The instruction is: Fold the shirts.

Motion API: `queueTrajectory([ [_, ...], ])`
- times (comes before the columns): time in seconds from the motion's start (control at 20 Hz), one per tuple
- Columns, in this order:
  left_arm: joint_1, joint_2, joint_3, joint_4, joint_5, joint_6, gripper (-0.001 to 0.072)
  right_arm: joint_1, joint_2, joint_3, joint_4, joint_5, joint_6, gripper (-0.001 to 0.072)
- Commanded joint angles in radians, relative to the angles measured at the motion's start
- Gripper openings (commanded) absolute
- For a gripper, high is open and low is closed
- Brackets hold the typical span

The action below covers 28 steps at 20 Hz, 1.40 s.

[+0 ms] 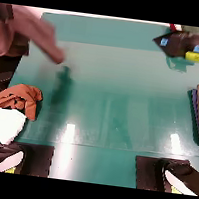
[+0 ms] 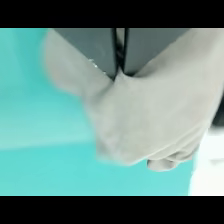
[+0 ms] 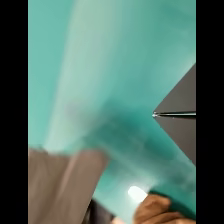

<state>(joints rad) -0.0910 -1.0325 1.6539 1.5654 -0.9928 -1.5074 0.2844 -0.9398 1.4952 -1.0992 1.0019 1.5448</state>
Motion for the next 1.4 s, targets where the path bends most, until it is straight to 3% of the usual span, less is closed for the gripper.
queueTrajectory([
  [0.0, -0.242, 0.031, 0.091, -0.002, -0.079, 0.024, 0.0023, 0.001, 0.0, 0.107, -0.011, 0.005, -0.001, 0.0015],
  [0.3, -0.671, -0.225, 0.084, -0.03, -0.142, 0.049, 0.0025, -0.001, 0.0, 0.197, -0.079, 0.027, -0.001, 0.0015],
  [0.35, -0.719, -0.291, 0.084, -0.082, -0.117, 0.08, 0.0088, -0.001, 0.002, 0.196, -0.079, 0.029, -0.001, 0.0016],
  [0.4, -0.747, -0.344, 0.084, -0.137, -0.088, 0.093, 0.0372, -0.001, 0.001, 0.196, -0.079, 0.034, -0.001, 0.0016],
  [0.45, -0.755, -0.388, 0.085, -0.185, -0.062, 0.095, 0.0481, -0.001, 0.0, 0.196, -0.079, 0.045, -0.001, 0.0016],
  [0.6, -0.658, -0.409, 0.086, -0.182, -0.086, 0.07, 0.0482, -0.001, 0.0, 0.196, -0.08, 0.08, -0.001, 0.0016],
  [0.8, -0.315, -0.394, 0.048, -0.208, -0.205, -0.066, 0.0481, -0.001, 0.0, 0.196, -0.08, 0.083, -0.001, 0.0016],
  [0.95, -0.106, -0.394, -0.129, -0.383, -0.227, -0.054, 0.0482, -0.001, 0.0, 0.196, -0.08, 0.079, -0.001, 0.0016],
  [1.1, -0.039, -0.394, -0.354, -0.481, -0.192, -0.003, 0.0482, -0.001, -0.002, 0.196, -0.08, 0.079, -0.001, 0.0016],
  [1.35, -0.039, -0.397, -0.619, -0.609, -0.008, 0.003, 0.0482, 0.001, -0.043, 0.196, -0.069, 0.095, -0.001, 0.0016],
])
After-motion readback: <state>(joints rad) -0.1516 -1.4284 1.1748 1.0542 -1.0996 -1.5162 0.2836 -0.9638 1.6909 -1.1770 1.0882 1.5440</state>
